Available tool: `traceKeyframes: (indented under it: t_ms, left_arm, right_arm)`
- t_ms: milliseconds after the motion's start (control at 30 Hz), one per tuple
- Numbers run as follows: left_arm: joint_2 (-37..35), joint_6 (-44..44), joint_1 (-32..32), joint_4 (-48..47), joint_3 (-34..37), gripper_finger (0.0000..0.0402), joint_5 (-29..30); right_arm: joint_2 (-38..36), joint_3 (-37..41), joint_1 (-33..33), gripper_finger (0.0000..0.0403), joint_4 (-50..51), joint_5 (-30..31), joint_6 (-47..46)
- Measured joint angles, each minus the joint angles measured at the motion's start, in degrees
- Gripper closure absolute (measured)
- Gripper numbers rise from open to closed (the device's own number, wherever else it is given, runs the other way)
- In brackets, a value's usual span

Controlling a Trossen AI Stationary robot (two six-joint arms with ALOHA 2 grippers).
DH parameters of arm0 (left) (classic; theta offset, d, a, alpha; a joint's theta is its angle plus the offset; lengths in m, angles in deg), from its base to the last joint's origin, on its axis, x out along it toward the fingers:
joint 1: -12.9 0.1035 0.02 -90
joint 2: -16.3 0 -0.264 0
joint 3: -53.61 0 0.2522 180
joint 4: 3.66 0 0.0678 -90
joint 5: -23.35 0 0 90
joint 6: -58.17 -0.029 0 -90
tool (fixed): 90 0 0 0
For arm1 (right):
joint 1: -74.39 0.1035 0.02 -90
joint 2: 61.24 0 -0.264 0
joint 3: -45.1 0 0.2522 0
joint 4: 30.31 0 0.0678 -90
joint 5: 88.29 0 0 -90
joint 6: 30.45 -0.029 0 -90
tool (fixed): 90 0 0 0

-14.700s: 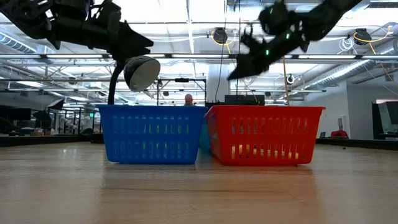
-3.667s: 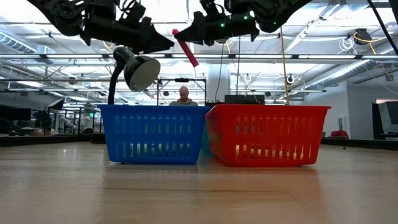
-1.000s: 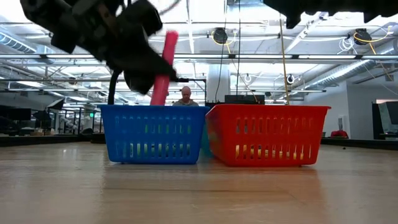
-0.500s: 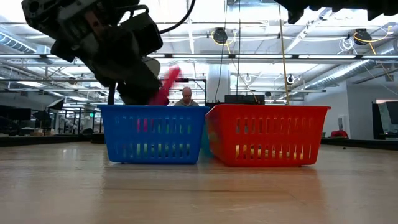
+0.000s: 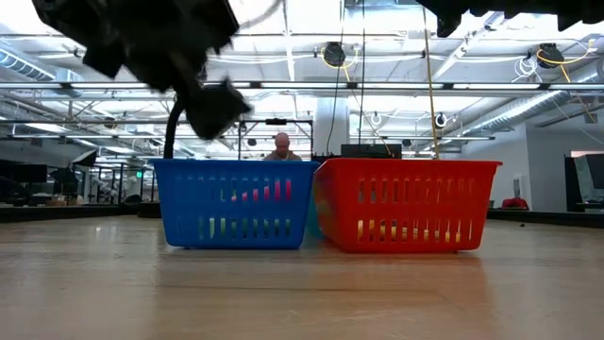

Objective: Pick & Place Markers
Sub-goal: Put the purple highlighter pen into the blue bin

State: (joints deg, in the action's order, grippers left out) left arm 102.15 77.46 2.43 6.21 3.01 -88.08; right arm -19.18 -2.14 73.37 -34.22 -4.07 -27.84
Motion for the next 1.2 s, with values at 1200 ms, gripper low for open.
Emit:
traceKeyframes:
  t_ms: [1200]
  left_arm:
    - [-28.1,-27.8,13.1,-3.3,0.0,0.0092,20.0]
  right_arm:
    - [36.8,4.9,-22.5,0.0243,-2.4,6.1,5.6]
